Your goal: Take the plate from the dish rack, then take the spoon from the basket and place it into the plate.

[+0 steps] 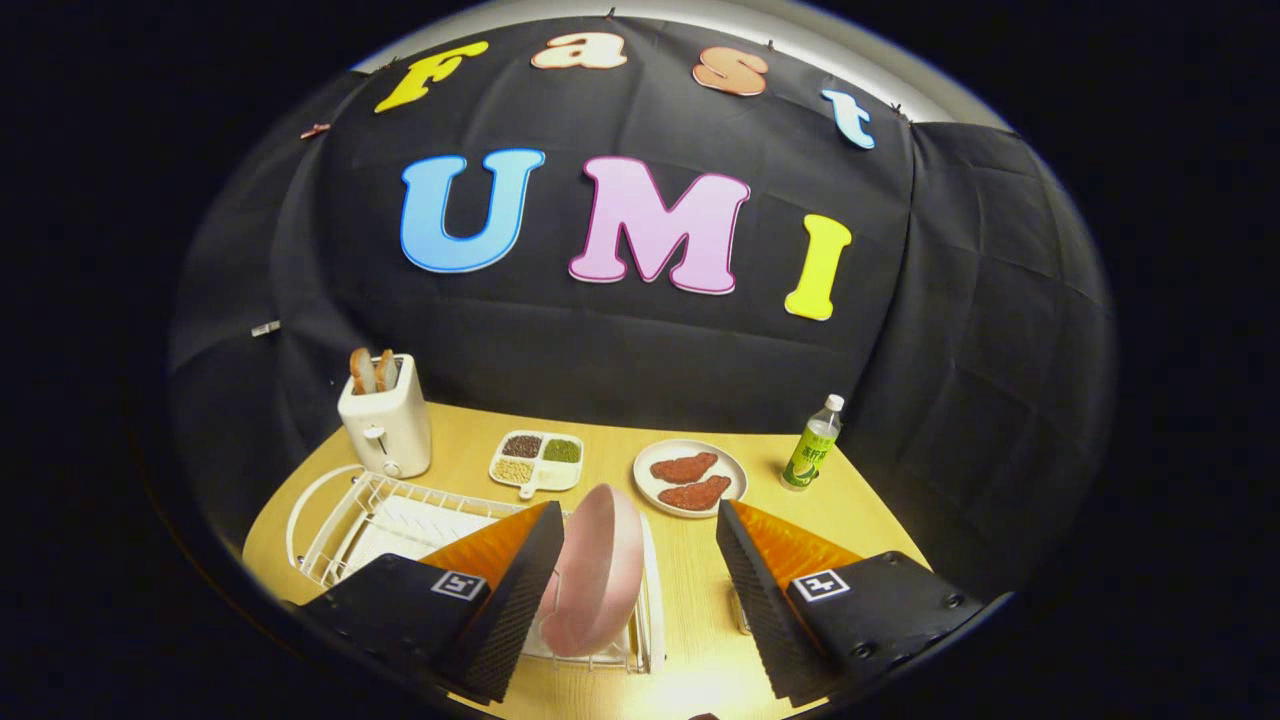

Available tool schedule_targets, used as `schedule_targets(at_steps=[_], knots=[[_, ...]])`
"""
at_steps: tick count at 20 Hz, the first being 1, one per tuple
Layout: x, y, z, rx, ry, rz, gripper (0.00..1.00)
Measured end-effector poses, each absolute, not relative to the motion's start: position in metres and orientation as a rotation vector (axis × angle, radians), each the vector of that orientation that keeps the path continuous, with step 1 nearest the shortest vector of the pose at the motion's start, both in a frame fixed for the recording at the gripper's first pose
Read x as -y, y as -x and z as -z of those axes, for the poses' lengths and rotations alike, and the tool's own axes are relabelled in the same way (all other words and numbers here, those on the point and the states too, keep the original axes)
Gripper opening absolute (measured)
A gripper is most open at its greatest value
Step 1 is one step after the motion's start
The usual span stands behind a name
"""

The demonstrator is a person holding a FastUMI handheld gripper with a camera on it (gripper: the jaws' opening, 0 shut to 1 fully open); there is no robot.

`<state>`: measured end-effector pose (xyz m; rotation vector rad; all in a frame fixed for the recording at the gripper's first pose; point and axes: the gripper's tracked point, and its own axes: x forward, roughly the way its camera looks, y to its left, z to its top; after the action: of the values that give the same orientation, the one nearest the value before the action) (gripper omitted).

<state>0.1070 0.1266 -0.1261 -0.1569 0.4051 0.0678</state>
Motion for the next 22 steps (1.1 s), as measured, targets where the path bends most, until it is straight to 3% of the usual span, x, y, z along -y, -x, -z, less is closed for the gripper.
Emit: schedule_targets(at_steps=[1, 9, 13, 22], knots=[[-0.126, -0.113, 0.137, -0.427, 0.177, -0.056, 0.88], [-0.124, -0.126, 0.207, -0.632, 0.167, -0.003, 0.67], [-0.138, -0.123, 0.222, -0.715, 0.089, -0.02, 0.36], [-0.146, -0.131, 0.196, -0.632, 0.161, 0.018, 0.28]])
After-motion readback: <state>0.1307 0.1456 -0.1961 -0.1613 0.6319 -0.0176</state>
